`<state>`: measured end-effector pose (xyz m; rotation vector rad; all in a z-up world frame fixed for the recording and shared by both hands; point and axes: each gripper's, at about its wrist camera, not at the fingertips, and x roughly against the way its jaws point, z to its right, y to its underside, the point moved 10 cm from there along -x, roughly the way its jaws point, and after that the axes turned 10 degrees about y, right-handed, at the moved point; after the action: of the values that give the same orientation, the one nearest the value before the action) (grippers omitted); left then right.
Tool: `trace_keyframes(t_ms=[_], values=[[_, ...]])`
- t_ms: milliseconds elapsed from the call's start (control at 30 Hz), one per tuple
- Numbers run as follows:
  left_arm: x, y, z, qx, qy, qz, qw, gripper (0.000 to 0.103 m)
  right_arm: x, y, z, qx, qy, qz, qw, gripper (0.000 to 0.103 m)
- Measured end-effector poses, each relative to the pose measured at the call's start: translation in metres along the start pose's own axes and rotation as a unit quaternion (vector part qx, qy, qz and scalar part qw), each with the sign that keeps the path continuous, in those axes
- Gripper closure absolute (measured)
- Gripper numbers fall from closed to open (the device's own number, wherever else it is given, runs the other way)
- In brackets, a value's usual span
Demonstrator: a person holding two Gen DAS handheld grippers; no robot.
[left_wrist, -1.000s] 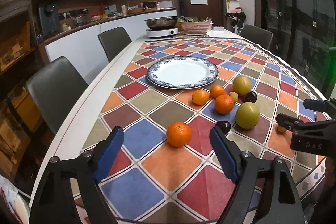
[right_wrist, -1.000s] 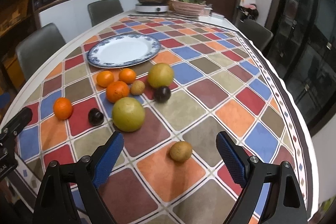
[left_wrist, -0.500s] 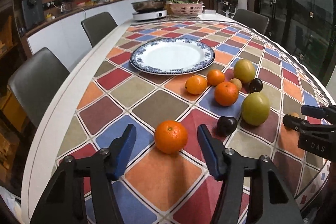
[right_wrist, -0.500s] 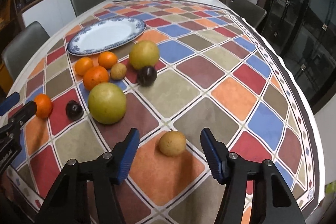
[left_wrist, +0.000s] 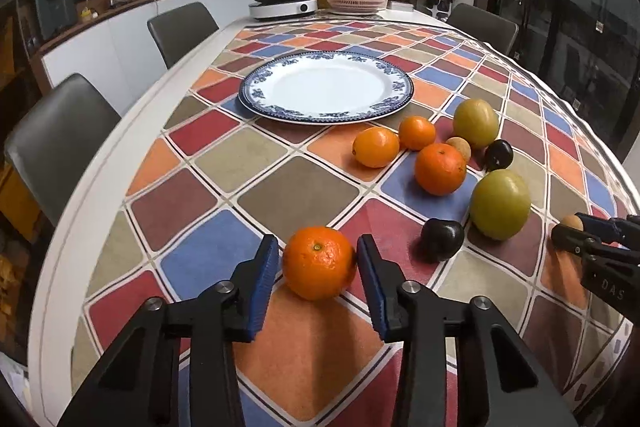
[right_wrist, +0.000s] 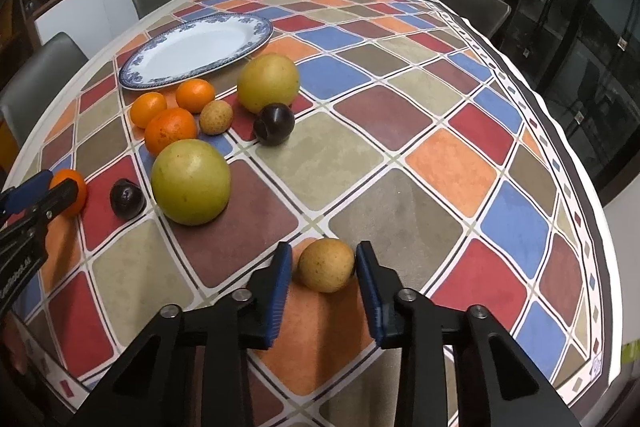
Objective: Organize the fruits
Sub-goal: 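Grasp a mandarin orange with the left tool while the right tool grasps a small tan fruit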
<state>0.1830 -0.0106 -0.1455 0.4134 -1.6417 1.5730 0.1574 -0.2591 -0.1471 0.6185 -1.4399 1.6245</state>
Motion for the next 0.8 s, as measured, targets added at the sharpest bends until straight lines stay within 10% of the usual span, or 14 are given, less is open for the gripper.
trace_keyframes(t_ms=[800], values=[[0.025, -0.013, 0.01, 0.0, 0.009, 0.01, 0.9999, 0.065, 0.033, -0.029, -0.024, 0.052, -0.065, 0.079, 0.993, 0.073]])
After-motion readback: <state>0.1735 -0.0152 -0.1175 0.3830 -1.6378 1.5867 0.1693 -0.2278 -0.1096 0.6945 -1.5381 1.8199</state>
